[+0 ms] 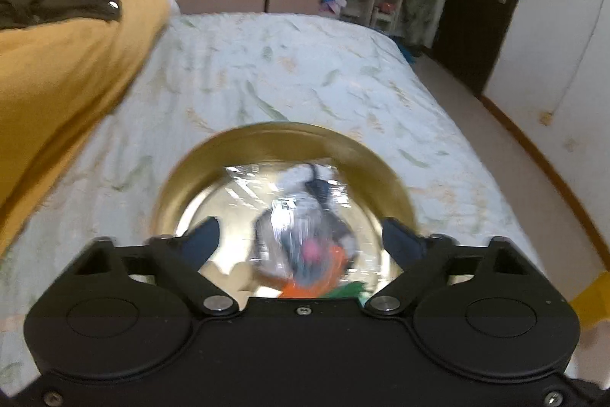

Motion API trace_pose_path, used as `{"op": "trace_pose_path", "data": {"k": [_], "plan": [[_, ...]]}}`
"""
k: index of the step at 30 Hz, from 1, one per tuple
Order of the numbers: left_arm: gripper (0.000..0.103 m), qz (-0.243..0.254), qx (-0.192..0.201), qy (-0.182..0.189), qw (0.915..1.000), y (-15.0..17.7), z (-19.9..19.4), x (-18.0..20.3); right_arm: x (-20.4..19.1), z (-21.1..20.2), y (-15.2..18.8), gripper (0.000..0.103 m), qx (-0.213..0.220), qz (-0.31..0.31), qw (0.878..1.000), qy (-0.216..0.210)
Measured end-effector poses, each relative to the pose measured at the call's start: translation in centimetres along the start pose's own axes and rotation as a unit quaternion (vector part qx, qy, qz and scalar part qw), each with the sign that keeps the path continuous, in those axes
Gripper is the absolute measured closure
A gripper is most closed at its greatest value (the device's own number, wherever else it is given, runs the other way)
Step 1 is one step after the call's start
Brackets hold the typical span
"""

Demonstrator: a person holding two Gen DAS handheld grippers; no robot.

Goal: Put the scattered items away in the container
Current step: 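Release the bagged toy into the tin with the left gripper while the right holds the lighter, then close the left gripper on the white purple-capped tube while the right holds the lighter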

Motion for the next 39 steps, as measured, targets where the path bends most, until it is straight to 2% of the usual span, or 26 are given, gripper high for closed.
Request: {"op": "trace_pose_path", "data": {"k": [4, 9, 12, 15, 21, 29, 39], "plan": [[0.010, -0.002, -0.030, 0.024, 0.9993, 2.3, -0.8, -1.8, 0.2, -0.2, -0.1, 0.019, 0.005, 0.007, 1.000, -0.004], [0.009, -0.044, -0.048, 0.039, 0.9971, 4.8, -2.3, -5.4, 0.6, 0.0, -0.3, 0.019, 0.006, 0.022, 1.000, -0.001], [0.009, -0.064, -0.062, 0.043, 0.9951, 6.1, -3.1, -6.8, 0.6, -0.1, -0.3, 0.019, 0.009, 0.025, 1.000, -0.002], [0.009, -0.062, -0.082, 0.036, 0.9940, 7.5, -3.5, -7.3, 0.6, -0.1, -0.3, 0.019, 0.010, 0.025, 1.000, -0.001], [0.009, -0.074, -0.142, 0.031, 0.9865, 11.5, -3.8, -6.6, 0.7, -0.1, -0.4, 0.019, 0.010, 0.028, 1.000, -0.002], [0.010, -0.105, -0.228, 0.059, 0.9661, 17.2, -3.9, -4.0, 0.7, -0.2, -0.4, 0.019, 0.012, 0.030, 0.999, -0.007], [0.010, -0.092, -0.280, 0.064, 0.9535, 19.5, -2.4, -1.7, 1.0, -0.4, -0.6, 0.019, 0.019, 0.038, 0.999, -0.015]]}}
Point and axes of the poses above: each gripper's, at about its wrist camera, not at the fingertips, and z roughly the way its jaws point, x to its right, y to its underside, the point moved 4 cm from there along z, roughly the way its jaws point, and after that the axes turned 15 degrees about y, right-handed, at the moved point
